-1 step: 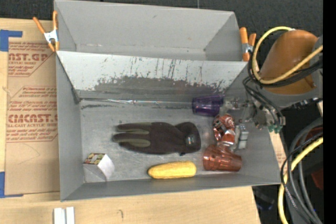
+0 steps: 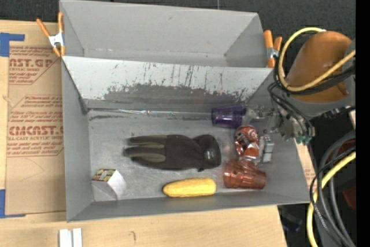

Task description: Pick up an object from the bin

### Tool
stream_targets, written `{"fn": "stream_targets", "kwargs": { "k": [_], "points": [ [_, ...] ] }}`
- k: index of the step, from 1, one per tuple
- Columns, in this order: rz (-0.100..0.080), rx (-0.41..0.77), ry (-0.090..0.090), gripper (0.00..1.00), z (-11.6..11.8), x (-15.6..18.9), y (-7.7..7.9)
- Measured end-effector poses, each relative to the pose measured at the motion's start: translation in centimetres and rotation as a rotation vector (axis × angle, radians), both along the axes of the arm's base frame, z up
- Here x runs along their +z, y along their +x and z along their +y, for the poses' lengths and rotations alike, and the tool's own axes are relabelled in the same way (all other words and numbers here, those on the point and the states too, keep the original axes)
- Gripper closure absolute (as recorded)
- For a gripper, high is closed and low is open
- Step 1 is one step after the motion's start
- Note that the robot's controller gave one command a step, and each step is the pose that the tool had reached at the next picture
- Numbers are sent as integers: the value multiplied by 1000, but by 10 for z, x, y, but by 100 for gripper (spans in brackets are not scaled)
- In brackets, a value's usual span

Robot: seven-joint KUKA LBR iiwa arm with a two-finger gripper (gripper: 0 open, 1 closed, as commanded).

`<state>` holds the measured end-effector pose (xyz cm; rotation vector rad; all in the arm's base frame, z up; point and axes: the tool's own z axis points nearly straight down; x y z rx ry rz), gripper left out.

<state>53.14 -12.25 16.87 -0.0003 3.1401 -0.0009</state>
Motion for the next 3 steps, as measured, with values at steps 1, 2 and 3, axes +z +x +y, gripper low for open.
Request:
{"fn": "stream_targets", "kwargs": {
  "k": [1,2,3],
  "points": [
    [-10,-81,-1,0,4,-29,-4],
    [-3,-90,-1,0,20,-63,20],
    [-25,45,-6,0,60,-87,17]
  ]
}}
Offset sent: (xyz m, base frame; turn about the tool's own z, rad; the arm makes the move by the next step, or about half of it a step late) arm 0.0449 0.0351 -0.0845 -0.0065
